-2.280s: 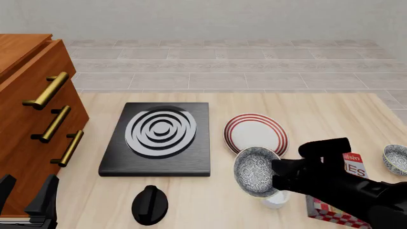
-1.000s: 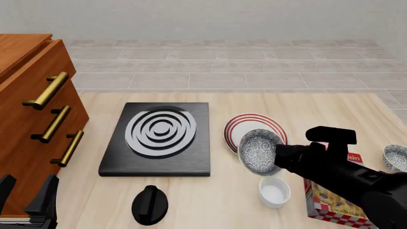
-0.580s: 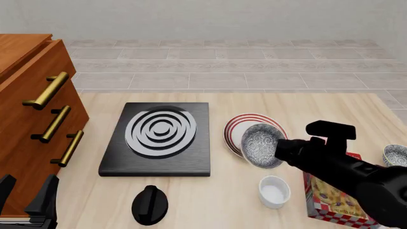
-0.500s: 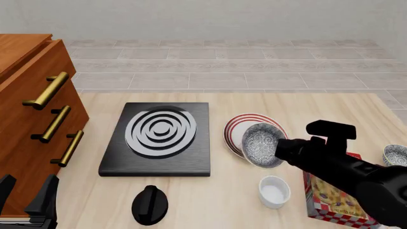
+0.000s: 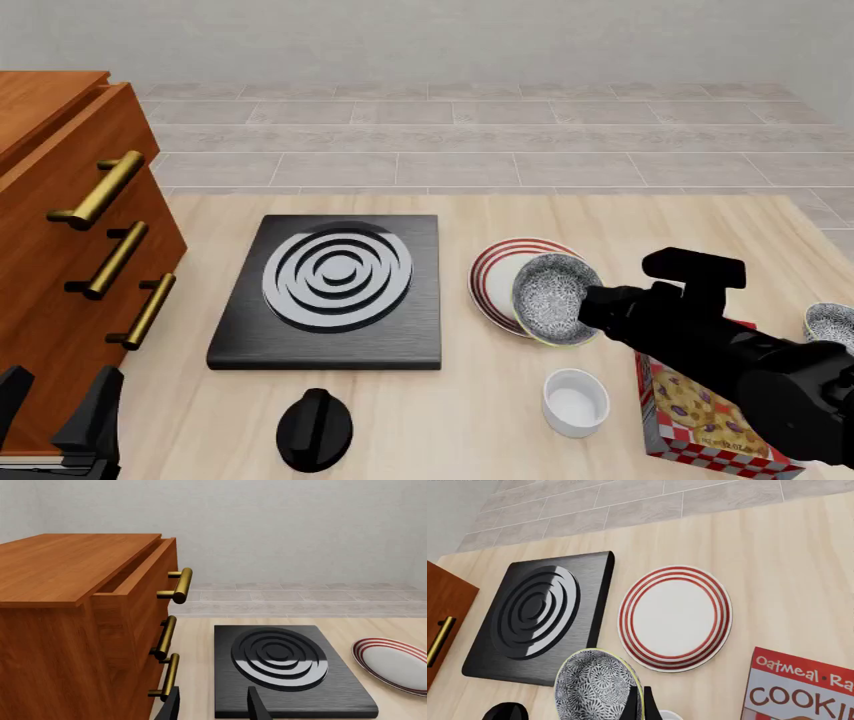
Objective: Pick the akita bowl next to the ramekin and place it on the plate.
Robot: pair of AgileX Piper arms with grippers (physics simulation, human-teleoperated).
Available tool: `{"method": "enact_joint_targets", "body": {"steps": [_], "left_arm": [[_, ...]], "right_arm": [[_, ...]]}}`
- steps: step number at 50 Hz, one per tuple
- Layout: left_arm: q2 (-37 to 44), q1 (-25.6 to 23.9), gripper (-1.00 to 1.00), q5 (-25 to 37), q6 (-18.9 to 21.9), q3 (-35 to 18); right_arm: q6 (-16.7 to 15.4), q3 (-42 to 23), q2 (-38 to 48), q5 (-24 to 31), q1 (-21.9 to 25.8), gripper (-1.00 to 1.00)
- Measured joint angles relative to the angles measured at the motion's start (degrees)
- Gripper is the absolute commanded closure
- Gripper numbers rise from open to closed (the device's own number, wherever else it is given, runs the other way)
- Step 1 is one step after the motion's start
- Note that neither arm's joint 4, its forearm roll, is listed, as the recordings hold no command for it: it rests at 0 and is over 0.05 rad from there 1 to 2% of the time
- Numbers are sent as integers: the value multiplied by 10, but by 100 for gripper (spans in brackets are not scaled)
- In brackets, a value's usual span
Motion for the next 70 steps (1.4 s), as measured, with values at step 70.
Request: {"method": "enact_joint_targets", "body": {"steps": [70], "left_arm": [[0, 0, -100, 0, 0, 0]], "right_arm": [[-9, -15, 107, -85, -32, 100]]}}
